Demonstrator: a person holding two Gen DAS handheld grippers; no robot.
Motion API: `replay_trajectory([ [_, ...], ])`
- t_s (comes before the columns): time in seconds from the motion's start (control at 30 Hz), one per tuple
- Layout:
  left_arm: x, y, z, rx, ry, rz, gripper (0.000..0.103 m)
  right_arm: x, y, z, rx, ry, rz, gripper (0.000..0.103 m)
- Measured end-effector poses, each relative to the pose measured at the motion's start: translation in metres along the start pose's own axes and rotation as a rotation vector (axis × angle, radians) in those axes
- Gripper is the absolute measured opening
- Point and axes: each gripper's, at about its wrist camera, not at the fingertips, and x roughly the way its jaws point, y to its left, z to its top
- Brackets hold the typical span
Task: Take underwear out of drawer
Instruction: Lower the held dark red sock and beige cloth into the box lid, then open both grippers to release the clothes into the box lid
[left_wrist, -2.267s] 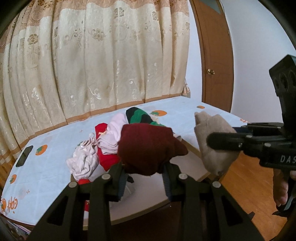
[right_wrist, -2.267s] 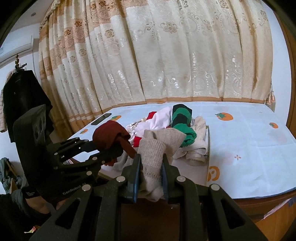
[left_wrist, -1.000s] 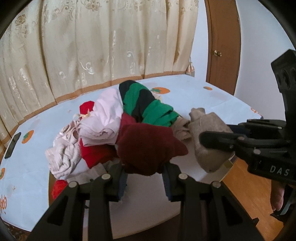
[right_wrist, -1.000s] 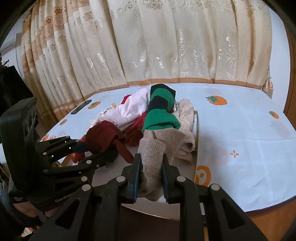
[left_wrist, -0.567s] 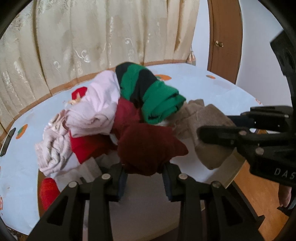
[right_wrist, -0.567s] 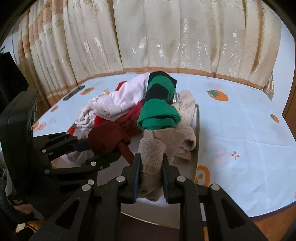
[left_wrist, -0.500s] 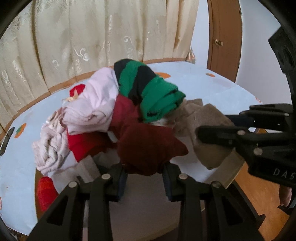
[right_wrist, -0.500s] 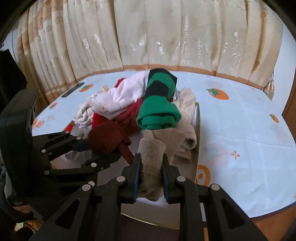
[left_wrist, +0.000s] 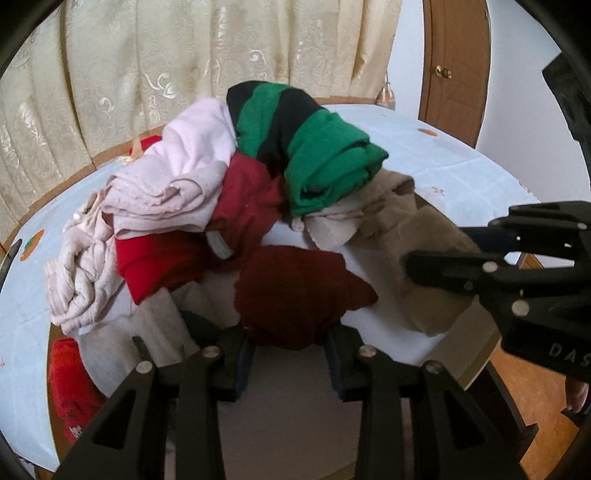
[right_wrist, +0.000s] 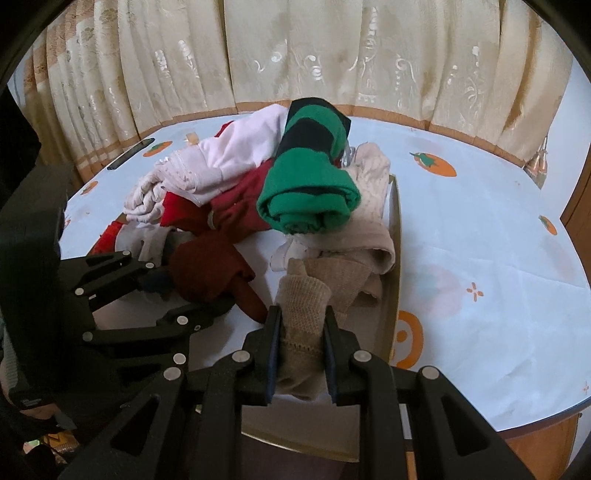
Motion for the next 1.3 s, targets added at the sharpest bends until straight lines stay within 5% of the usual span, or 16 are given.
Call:
replay_trajectory([
  [0.63, -0.006, -0.002, -0.006, 0.003, -0.006, -0.013, 0.045, -0.001, 0.002, -0.002, 0.011, -0.009, -0.013, 0.029],
  [0.87, -0.025, -0.005, -0.009, -0.001, -0.050, -0.018, 0.063, -0.012, 0.007, -0.001, 0.008, -0.049, -0.033, 0.036],
  [1.0, -0.043, -0.002, -0.010, -0.010, -0.096, 0.000, 0.077, -0.024, 0.007, -0.002, 0.022, -0.086, -0.041, 0.060],
  [1.23, -0.074, 0.004, -0.017, -0.028, -0.166, 0.032, 0.079, -0.046, 0.013, -0.015, 0.049, -0.149, -0.025, 0.060],
  [1.3, -0.081, 0.002, -0.020, -0.028, -0.184, 0.047, 0.087, -0.054, 0.018, -0.020, 0.047, -0.178, -0.026, 0.061],
])
